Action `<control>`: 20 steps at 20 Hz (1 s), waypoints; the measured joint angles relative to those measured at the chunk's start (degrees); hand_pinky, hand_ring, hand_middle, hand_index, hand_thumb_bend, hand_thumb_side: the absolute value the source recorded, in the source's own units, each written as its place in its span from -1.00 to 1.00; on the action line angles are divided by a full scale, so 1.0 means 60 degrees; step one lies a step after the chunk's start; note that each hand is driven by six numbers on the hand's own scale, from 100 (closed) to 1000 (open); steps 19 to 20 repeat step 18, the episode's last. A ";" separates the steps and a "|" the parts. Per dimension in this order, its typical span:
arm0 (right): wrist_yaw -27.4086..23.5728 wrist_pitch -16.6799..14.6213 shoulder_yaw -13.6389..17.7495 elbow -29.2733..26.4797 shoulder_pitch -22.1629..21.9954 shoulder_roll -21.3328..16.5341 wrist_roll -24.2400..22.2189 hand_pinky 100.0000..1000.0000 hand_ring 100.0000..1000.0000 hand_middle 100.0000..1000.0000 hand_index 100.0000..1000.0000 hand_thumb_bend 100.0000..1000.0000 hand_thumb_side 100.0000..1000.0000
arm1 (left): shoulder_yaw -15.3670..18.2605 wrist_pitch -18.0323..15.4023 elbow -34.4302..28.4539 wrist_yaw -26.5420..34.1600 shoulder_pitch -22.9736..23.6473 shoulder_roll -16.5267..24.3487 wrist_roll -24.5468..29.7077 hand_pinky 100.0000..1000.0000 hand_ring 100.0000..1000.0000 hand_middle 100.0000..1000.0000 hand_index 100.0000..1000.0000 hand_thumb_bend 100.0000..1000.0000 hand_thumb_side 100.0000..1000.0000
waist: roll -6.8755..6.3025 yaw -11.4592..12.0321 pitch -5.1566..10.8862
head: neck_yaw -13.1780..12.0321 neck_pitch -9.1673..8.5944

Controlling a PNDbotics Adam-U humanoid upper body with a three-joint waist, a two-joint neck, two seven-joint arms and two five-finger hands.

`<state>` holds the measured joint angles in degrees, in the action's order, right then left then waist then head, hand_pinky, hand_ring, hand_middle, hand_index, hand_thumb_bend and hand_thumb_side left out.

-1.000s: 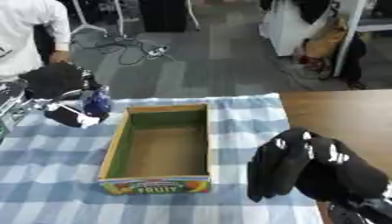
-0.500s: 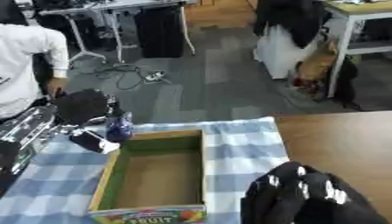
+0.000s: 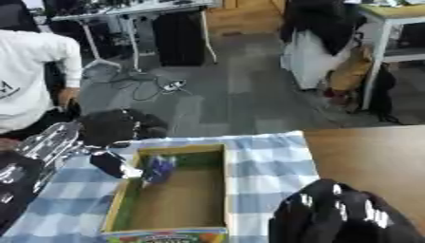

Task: Pick up objects on the table and place them in the box.

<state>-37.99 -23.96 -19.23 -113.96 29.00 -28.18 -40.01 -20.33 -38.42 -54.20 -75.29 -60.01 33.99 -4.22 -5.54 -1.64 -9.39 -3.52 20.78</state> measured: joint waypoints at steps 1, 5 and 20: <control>0.0002 -0.0001 0.0000 0.0000 0.0000 0.0000 0.0001 -0.31 0.00 -0.08 0.24 -1.00 1.00 | 0.0026 -0.0008 -0.0019 0.0007 0.0026 0.0000 -0.0019 1.00 1.00 1.00 0.93 1.00 1.00 | 0.0000 0.0001 0.0000 | 0.0000 -0.0001; 0.0017 -0.0003 0.0000 0.0000 -0.0001 -0.0004 0.0003 -0.31 0.00 -0.08 0.24 -1.00 1.00 | 0.0108 0.0044 -0.0063 0.0138 0.0169 0.0014 -0.0041 1.00 1.00 1.00 0.93 1.00 1.00 | 0.0000 0.0039 0.0000 | 0.0000 -0.0007; 0.0375 -0.0137 0.0235 0.0002 -0.0624 -0.0154 0.0137 -0.31 0.00 -0.08 0.24 -1.00 1.00 | 0.2222 0.5225 -0.2686 0.1941 0.4611 0.0869 0.0812 1.00 1.00 1.00 1.00 -0.10 0.80 | 0.0199 0.0814 0.0063 | 0.0618 -0.0467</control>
